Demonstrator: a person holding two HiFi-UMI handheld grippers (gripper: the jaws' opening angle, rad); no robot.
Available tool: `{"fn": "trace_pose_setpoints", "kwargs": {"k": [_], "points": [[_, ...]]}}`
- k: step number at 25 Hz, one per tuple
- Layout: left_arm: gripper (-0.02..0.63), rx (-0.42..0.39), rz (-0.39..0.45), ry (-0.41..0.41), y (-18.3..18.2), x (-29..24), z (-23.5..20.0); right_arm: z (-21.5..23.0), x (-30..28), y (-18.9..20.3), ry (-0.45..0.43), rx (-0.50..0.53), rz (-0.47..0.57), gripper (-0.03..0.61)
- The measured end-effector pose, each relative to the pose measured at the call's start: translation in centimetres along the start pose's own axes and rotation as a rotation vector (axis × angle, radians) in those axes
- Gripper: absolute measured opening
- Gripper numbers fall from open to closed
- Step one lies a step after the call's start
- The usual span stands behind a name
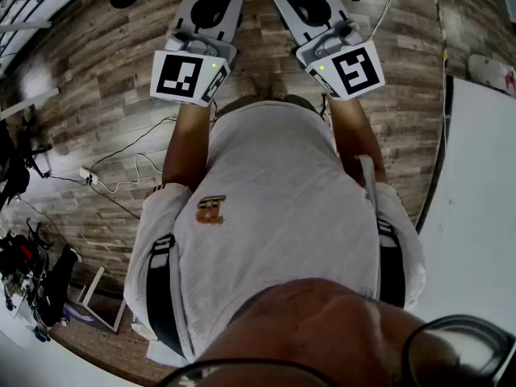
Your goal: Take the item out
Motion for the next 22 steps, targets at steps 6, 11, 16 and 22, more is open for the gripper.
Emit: {"fn": "trace_pose_setpoints", "kwargs": {"k": [6,11,16,22], "points": [[0.018,0.0,0.009,-0.001,-0.4,0.1,-2.5,-0.3,-2.3,0.2,0.002,0.015,-0.005,0.032],[0.018,0.012,0.012,0.009,0.0,0.4,-3.7,-0.6,-3.3,0.8,0.013,0.014,-0.009,0.034],[0.018,0.024,0.018,0.029,0.2,0.5,-5.2,-1.0,-4.5,1.2,0.035,0.03,-0.022,0.034],[0.018,0.035,0.028,0.05,0.5,1.6,-7.3,-2.1,-6.0,1.7,0.065,0.06,-0.038,0.034]]}}
Point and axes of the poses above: the fingertips, and each gripper's own axes: x backward along the fingers, z to its right, y out of its underside, the point moved 10 cm from there along x, backward along the fingers, and after that the axes turned 5 degrees about z, right-handed, at the moved point
